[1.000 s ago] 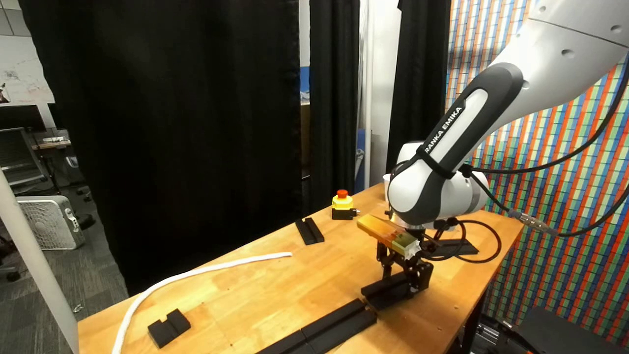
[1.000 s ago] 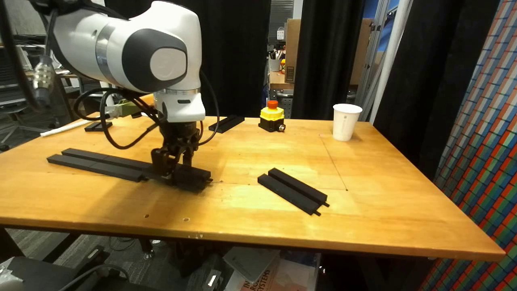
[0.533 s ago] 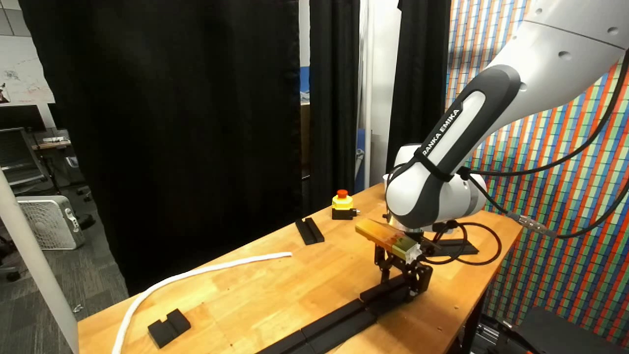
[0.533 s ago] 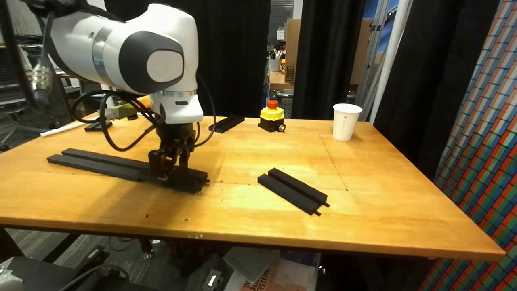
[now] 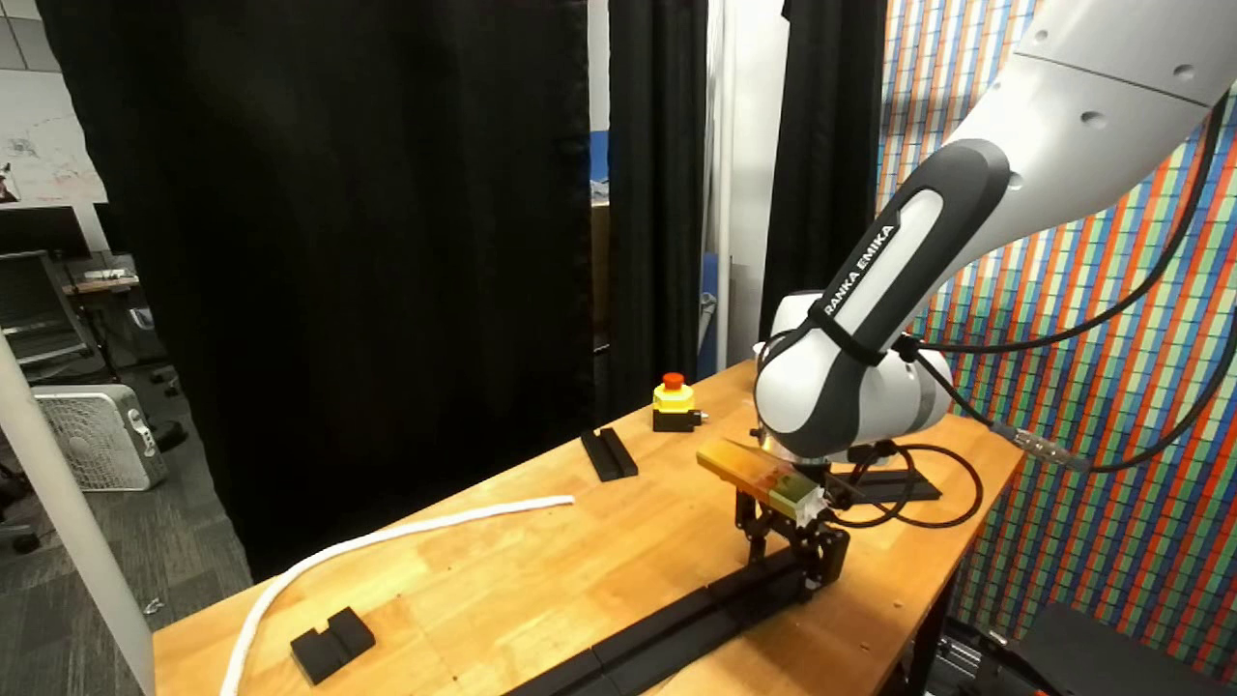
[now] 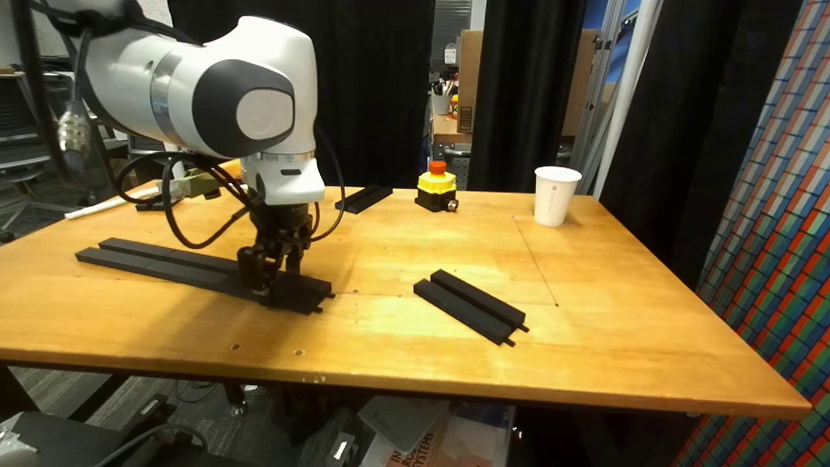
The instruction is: Join the four pieces of the black objects together
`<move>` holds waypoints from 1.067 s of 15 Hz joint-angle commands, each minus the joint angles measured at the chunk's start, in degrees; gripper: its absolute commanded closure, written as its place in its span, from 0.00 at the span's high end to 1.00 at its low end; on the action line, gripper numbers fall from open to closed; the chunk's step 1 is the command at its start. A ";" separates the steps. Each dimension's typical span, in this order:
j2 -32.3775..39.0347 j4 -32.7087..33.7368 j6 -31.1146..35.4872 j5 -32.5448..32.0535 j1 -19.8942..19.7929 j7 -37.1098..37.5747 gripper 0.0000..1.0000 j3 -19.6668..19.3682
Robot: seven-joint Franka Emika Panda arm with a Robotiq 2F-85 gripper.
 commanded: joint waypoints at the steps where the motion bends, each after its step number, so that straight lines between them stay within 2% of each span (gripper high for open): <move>1: 0.74 1.04 0.91 0.17 0.32 0.47 0.47 0.05; 11: 2.91 2.26 3.28 -0.56 0.82 -0.13 0.47 0.22; 16: 3.76 2.47 5.00 -3.45 1.56 0.12 0.47 0.21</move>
